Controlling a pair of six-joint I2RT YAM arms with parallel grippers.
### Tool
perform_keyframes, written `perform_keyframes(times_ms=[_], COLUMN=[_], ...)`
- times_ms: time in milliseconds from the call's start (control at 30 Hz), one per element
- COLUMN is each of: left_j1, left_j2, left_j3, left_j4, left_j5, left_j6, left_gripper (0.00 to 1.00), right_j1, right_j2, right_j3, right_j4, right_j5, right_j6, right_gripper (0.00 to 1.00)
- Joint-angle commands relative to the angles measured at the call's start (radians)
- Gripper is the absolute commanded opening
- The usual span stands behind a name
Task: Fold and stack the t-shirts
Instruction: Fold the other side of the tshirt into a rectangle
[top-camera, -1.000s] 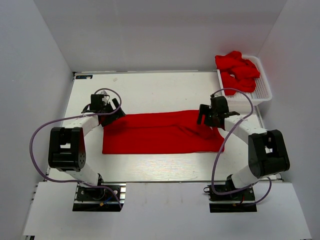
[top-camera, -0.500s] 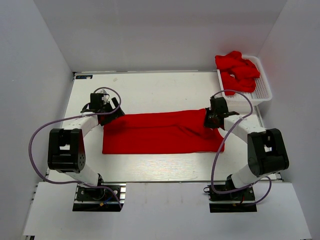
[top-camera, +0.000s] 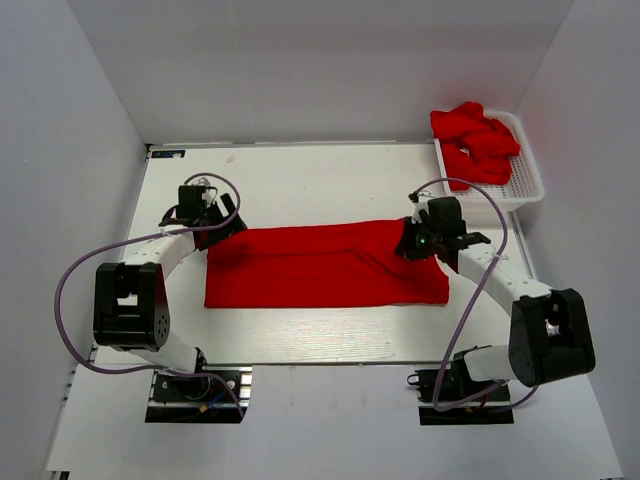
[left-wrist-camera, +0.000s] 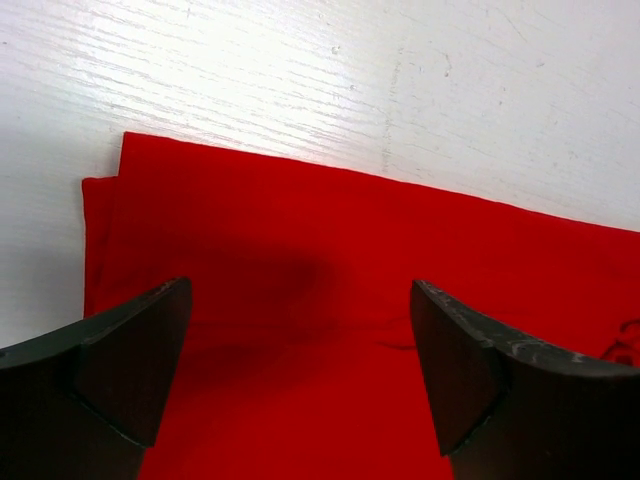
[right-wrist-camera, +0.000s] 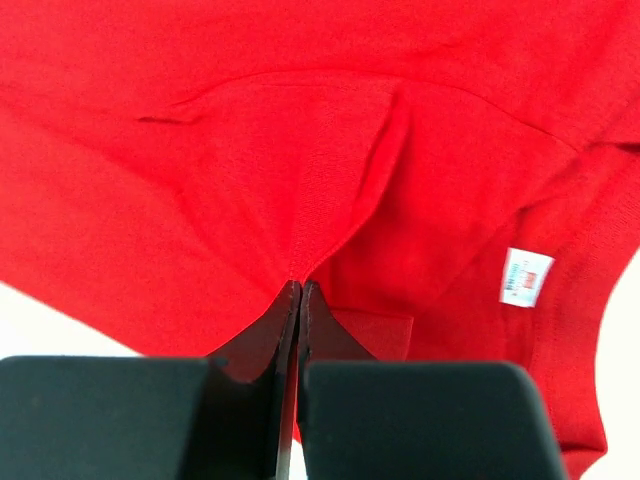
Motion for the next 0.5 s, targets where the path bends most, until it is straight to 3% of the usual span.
perform_keyframes(times_ms=[0, 200, 367, 400, 467], left_j1=[-0.005, -0.005, -0.005, -0.005, -0.005], left_j2=[-0.049, -0.058, -0.068, -0.077, -0.077], left_j3=[0.031, 0.013, 0.004, -0.006, -0.006], left_j4=[-0.014, -0.014, -0.014, -0.014, -0.014], left_j5=[-0.016, -0.016, -0.026, -0.026, -0.026], left_j6=[0.009, 0.009, 0.009, 0.009, 0.009], left_gripper=[1.0, 1.0, 1.0, 1.0, 1.0], right_j1=[0.019, 0.06, 0.099, 0.103, 0.122], right_j2=[-0.07, -0.128, -0.12, -0.116, -0.117], right_j3=[-0.022, -0.08, -0.123, -0.126, -0.139], right_j4=[-0.024, -0.06, -0.06, -0.06, -0.063], right_j5=[-0.104, -0.28, -0.328, -0.339, -0.368], right_j6=[-0.076, -0.133, -0.153, -0.151, -0.165], right_gripper=[0.0, 0.0, 0.0, 0.05, 0.26])
